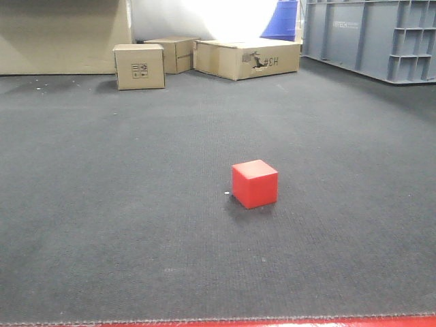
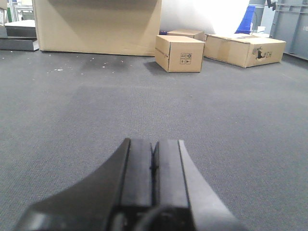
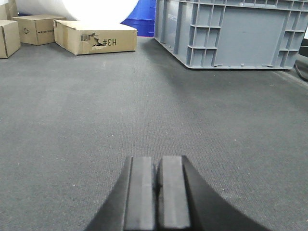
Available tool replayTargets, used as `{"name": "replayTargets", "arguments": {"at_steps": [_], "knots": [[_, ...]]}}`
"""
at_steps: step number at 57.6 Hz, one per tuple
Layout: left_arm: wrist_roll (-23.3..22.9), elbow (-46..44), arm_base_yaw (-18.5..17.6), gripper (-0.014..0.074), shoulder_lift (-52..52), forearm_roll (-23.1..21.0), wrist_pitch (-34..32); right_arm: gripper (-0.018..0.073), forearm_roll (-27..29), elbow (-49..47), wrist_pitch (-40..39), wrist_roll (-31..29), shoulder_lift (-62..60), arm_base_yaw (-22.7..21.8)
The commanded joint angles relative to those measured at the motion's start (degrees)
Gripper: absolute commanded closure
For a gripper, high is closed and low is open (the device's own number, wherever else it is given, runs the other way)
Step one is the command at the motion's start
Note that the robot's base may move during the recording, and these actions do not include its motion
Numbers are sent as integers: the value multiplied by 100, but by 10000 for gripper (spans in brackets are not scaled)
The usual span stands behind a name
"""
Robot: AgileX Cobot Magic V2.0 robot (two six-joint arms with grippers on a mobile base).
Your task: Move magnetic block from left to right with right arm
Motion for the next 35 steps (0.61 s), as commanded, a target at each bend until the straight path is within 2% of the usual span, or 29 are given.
{"name": "replayTargets", "arguments": {"at_steps": [1, 35], "knots": [[-34, 49, -9, 722, -72, -27, -477, 498, -45, 13, -507, -20, -125, -31], [-34, 49, -9, 722, -72, -27, -477, 498, -45, 13, -472, -20, -125, -31]]}}
